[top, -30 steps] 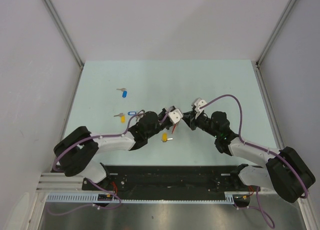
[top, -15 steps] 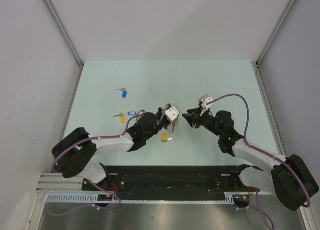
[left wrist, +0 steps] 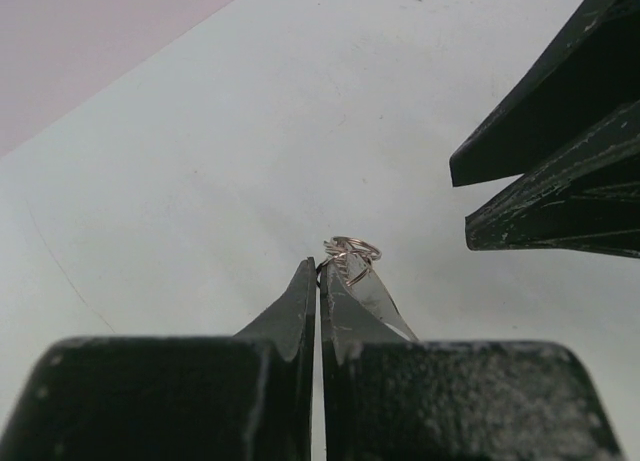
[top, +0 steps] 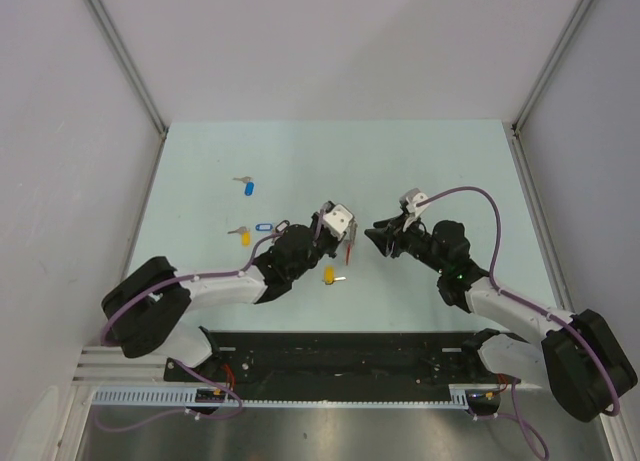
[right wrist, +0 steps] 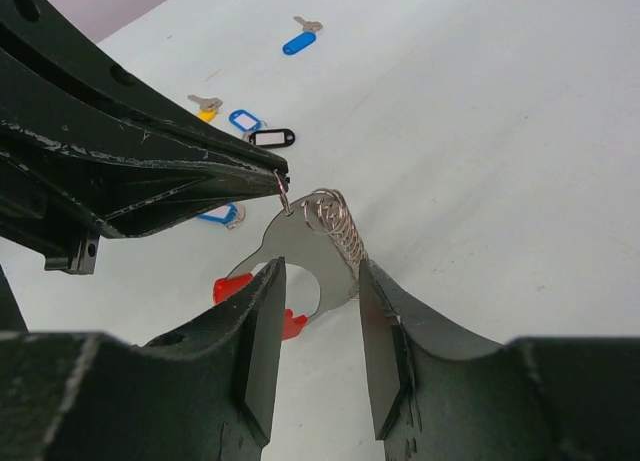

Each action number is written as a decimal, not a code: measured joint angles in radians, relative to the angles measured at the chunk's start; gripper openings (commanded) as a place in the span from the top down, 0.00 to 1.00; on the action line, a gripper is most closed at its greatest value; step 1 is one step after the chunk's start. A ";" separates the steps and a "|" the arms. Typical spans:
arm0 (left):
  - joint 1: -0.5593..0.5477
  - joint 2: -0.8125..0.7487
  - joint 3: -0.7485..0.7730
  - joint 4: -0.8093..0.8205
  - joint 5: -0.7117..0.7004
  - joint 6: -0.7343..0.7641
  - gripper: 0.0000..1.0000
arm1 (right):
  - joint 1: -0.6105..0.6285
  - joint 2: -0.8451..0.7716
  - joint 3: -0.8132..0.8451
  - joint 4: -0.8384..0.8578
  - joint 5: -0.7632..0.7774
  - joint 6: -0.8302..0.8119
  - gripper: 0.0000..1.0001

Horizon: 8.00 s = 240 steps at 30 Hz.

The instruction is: Put the keys on the keyring

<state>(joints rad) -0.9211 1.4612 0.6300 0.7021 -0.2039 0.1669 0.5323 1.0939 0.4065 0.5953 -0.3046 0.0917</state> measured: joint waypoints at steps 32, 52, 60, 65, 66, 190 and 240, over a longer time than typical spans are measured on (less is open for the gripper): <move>-0.021 -0.037 0.005 -0.079 -0.173 -0.477 1.00 | 0.098 0.170 0.033 0.095 -0.027 0.084 0.61; -0.026 -0.076 -0.013 -0.075 -0.239 -0.483 1.00 | 0.100 0.056 0.084 -0.140 0.009 0.062 0.60; -0.008 -0.175 -0.013 -0.163 -0.292 -0.449 1.00 | 0.171 0.080 0.100 -0.303 -0.010 0.024 0.61; 0.013 -0.277 -0.011 -0.254 -0.330 -0.420 1.00 | 0.237 0.153 0.126 -0.313 -0.027 -0.030 0.65; 0.015 -0.297 -0.011 -0.272 -0.338 -0.418 1.00 | 0.242 0.170 0.130 -0.309 -0.035 -0.041 0.66; 0.067 -0.757 -0.258 -0.472 -0.357 -0.308 0.99 | 0.356 0.260 0.084 -0.460 0.343 -0.118 0.73; 0.067 -0.743 -0.258 -0.464 -0.300 -0.343 1.00 | 0.345 0.280 -0.026 -0.146 0.330 -0.164 1.00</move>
<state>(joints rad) -0.8539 0.7181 0.3721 0.2382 -0.5041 -0.1757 0.8776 1.3735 0.3805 0.4488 0.0257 -0.0723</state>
